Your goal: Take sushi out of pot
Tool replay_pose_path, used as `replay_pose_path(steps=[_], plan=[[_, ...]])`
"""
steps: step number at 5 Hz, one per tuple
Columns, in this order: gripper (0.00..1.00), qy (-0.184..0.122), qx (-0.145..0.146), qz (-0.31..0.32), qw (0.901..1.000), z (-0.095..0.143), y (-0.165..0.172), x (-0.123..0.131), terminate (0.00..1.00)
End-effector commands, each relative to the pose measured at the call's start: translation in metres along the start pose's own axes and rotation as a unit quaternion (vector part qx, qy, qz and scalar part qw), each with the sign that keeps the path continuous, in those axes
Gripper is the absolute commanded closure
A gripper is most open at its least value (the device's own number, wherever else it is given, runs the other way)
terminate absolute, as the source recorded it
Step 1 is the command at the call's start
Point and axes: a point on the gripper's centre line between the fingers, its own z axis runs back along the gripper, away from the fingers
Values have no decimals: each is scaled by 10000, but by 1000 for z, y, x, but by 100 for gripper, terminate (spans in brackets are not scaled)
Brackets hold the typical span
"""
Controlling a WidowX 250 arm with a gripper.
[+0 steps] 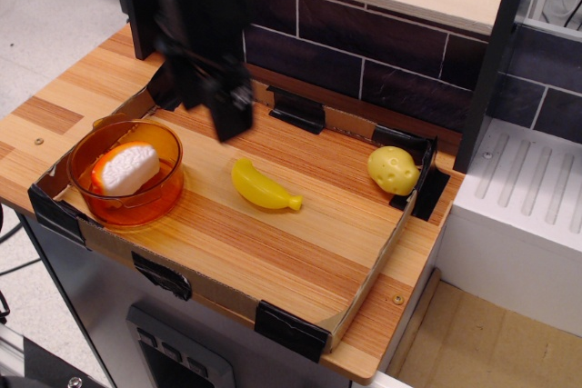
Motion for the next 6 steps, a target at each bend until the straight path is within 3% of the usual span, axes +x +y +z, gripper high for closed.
replay_pose_path(steps=[1, 4, 6], plan=[[0, -364, 374, 267, 9983, 16, 48, -27, 0], [0, 145, 455, 1256, 9909, -7, 59, -59, 0], [0, 294, 829, 1414, 9860, -27, 61, -62, 0]])
